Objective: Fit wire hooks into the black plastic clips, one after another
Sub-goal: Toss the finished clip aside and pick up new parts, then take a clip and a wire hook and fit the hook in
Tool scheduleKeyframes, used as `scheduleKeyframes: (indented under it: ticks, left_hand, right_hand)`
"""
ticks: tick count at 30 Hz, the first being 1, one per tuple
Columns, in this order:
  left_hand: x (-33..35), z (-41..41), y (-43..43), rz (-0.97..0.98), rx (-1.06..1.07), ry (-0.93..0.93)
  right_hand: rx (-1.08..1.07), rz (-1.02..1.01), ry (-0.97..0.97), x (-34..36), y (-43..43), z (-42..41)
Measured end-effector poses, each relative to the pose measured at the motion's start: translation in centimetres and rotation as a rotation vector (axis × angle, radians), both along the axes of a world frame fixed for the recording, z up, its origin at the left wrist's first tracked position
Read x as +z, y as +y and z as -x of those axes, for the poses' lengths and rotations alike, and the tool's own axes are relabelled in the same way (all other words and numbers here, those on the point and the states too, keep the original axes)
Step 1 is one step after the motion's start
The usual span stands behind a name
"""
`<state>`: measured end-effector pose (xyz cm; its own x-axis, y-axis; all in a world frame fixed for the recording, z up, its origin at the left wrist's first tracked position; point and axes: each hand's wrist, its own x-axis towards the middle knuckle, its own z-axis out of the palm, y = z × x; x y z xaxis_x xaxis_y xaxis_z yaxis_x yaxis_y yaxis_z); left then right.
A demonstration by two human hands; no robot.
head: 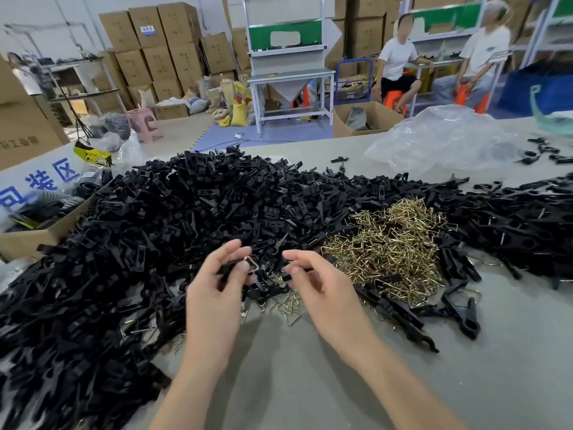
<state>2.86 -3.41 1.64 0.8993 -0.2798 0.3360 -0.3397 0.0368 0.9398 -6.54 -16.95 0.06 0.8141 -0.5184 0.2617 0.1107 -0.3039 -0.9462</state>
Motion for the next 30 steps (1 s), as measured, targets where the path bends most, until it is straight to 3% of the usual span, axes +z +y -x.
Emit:
scheduleKeyframes:
  ticks: [3, 7, 15, 19, 25, 30]
  left_hand:
    - [-0.3, 1.1, -0.7, -0.061, -0.138, 0.004]
    - [-0.5, 1.5, -1.0, -0.089, -0.205, 0.022]
    - [-0.5, 1.2, -0.8, -0.092, -0.170, -0.043]
    - [-0.3, 1.8, -0.9, -0.164, -0.191, -0.135]
    - [-0.2, 2.3, -1.5, -0.112, -0.197, -0.093]
    - [-0.3, 1.5, -1.3, -0.079, -0.173, -0.007]
  right_hand:
    - [0.118, -0.066, 0.013, 0.1, 0.3, -0.2]
    - [0.104, -0.103, 0.006, 0.1, 0.2, -0.2]
    - [0.046, -0.073, 0.072, -0.1, -0.1, -0.1]
    - [0.056, 0.019, 0.087, -0.2, 0.1, -0.1]
    - [0.067, 0.059, 0.062, -0.7, 0.6, -0.7]
    - [0.107, 0.205, 0.122, -1.2, 1.1, -0.9]
